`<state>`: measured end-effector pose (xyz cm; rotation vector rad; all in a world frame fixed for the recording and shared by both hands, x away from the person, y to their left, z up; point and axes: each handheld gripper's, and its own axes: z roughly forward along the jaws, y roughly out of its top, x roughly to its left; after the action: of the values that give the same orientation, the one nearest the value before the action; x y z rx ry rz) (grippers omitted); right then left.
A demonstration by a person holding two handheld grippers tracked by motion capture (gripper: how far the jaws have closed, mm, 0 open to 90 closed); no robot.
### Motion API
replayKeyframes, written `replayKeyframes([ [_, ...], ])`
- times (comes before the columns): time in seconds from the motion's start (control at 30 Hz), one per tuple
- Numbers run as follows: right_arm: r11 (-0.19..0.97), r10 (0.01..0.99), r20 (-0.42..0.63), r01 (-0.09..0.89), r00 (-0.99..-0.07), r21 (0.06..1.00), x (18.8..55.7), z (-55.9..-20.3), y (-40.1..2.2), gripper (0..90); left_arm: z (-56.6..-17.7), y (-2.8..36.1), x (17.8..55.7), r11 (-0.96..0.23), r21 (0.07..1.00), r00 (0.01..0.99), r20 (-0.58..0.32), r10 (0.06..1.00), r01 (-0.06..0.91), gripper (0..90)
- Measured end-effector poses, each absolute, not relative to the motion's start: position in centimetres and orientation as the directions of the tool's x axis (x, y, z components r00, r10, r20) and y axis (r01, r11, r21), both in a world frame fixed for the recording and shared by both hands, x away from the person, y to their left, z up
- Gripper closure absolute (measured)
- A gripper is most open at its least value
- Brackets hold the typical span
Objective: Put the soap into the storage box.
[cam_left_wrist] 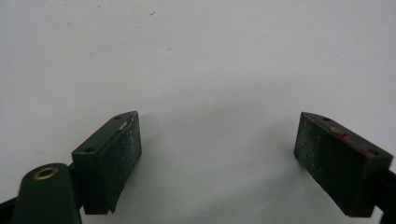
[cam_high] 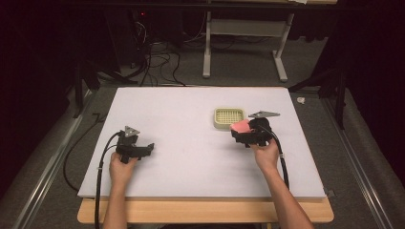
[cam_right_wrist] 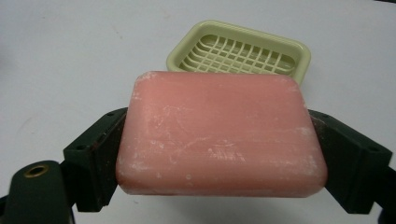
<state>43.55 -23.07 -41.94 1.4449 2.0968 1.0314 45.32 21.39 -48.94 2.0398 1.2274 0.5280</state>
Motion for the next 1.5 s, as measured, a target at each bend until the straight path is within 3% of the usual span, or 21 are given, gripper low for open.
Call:
replayKeyframes([
  [0.83, 0.157, 0.925, 0.129, 0.67, -0.357, 0.726, 47.7, -42.1, -22.4, 13.7, -48.9, 21.4, 45.3, -0.316, 0.732, 0.471, -0.007, 0.882, 0.603, 15.3],
  [1.5, 0.176, 0.934, 0.106, 0.698, -0.341, 0.694, 50.5, -42.7, -20.8, 13.7, -48.9, 21.4, 45.3, -0.316, 0.733, 0.472, -0.008, 0.882, 0.603, 15.3],
])
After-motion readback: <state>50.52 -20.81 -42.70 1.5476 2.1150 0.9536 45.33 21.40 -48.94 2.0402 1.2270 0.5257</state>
